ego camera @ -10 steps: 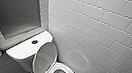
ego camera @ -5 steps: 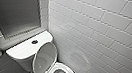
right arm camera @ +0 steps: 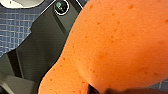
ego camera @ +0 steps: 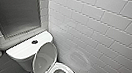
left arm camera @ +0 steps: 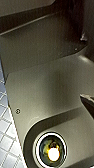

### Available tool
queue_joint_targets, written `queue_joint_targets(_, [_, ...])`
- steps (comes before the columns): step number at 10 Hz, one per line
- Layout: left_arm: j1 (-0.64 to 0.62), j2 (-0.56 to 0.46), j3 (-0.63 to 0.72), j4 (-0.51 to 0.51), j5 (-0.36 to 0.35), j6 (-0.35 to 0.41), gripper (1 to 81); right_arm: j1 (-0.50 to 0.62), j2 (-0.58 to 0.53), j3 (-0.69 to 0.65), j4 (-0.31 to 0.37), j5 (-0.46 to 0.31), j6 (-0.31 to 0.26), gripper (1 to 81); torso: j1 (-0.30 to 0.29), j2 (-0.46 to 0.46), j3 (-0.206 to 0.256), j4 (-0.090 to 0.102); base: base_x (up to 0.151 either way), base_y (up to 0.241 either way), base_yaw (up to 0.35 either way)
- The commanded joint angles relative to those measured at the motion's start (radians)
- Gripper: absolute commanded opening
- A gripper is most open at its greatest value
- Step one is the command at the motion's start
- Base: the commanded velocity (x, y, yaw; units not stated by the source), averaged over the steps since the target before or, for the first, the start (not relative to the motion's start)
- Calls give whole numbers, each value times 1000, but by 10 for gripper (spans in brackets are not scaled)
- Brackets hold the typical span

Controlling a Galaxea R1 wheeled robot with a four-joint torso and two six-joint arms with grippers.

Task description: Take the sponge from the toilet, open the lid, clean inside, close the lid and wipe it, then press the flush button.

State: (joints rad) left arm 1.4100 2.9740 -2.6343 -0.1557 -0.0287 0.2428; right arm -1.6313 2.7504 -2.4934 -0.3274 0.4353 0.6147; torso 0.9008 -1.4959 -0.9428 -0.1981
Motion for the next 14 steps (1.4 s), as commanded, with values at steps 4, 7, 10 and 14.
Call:
queue_joint_targets(4, [-16,8,10,-11,76,9,811,35,-269,448,838,-359,-797,10,0,0,1,0,0,0,0])
queue_joint_targets(7, [-12,23,10,-10,78,4,811,154,-387,642,852,-457,-797,10,0,0,1,0,0,0,0])
queue_joint_targets(10, [-9,22,11,-7,78,9,811,271,-453,784,840,-457,-813,10,0,0,1,0,0,0,0])
queue_joint_targets(14, [-9,20,8,2,72,15,811,464,-576,972,843,-474,-808,10,0,0,1,0,0,0,0])
